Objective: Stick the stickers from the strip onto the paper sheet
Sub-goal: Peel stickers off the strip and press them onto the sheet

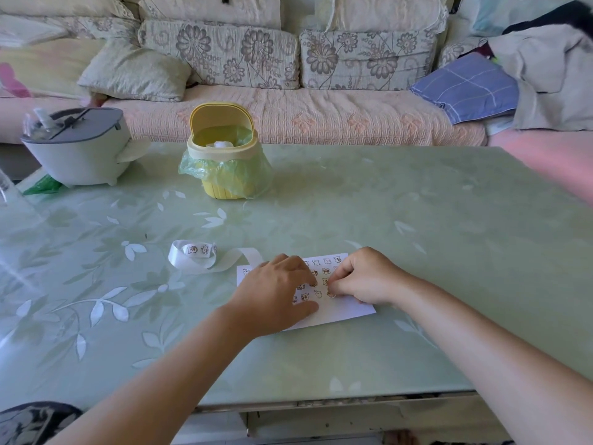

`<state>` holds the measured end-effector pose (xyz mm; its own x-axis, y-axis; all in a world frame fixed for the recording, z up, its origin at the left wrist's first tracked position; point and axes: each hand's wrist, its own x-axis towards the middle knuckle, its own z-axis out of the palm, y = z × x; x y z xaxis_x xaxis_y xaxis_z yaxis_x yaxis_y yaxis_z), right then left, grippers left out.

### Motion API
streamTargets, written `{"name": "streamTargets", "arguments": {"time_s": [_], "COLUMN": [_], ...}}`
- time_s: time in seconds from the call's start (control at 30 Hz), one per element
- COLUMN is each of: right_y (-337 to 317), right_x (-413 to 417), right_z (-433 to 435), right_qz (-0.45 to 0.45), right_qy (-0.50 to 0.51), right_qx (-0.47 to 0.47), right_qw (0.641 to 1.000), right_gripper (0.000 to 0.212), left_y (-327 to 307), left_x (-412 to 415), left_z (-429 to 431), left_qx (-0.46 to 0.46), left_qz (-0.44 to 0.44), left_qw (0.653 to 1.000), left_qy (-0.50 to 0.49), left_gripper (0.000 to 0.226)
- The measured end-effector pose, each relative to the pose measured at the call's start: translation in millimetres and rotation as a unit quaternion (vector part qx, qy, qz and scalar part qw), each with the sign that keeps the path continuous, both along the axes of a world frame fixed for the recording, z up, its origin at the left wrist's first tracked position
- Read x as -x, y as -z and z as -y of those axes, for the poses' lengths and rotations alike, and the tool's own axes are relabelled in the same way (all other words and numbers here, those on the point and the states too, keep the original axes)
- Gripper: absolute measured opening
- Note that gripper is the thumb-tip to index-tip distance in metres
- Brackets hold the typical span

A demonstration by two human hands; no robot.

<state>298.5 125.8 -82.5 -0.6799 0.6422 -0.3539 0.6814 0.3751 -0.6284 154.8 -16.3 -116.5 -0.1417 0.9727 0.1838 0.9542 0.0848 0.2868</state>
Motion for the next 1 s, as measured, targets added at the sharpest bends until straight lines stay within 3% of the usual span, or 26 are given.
{"name": "streamTargets", "arguments": {"time_s": [0.23,0.6,0.77,0.87,1.0], "right_y": [4,-4,-1,4,6], "right_x": [7,5,-5,-10,-23], "right_z": [3,15,15,19,26], "right_qz": [0.046,0.093,0.070,0.036,0.026], "right_qy": [0.015,0.034,0.039,0.001,-0.115], "right_qx": [-0.062,-0.167,-0.185,-0.197,-0.270], "right_qw": [0.997,0.981,0.979,0.980,0.956], "right_gripper": [0.013,0.006,0.018,0.005,0.025], "left_y": [7,16,15,16,18], "left_x": [-8,-14,-21,-23,-23], "left_z": [5,9,10,12,11], "left_qx": [-0.048,-0.080,-0.091,-0.089,-0.091], "left_qz": [0.002,-0.027,-0.049,-0.061,-0.076], "left_qw": [0.998,0.995,0.994,0.994,0.993], "left_qy": [0.043,0.049,0.031,0.026,0.020], "left_gripper": [0.022,0.033,0.036,0.039,0.041]}}
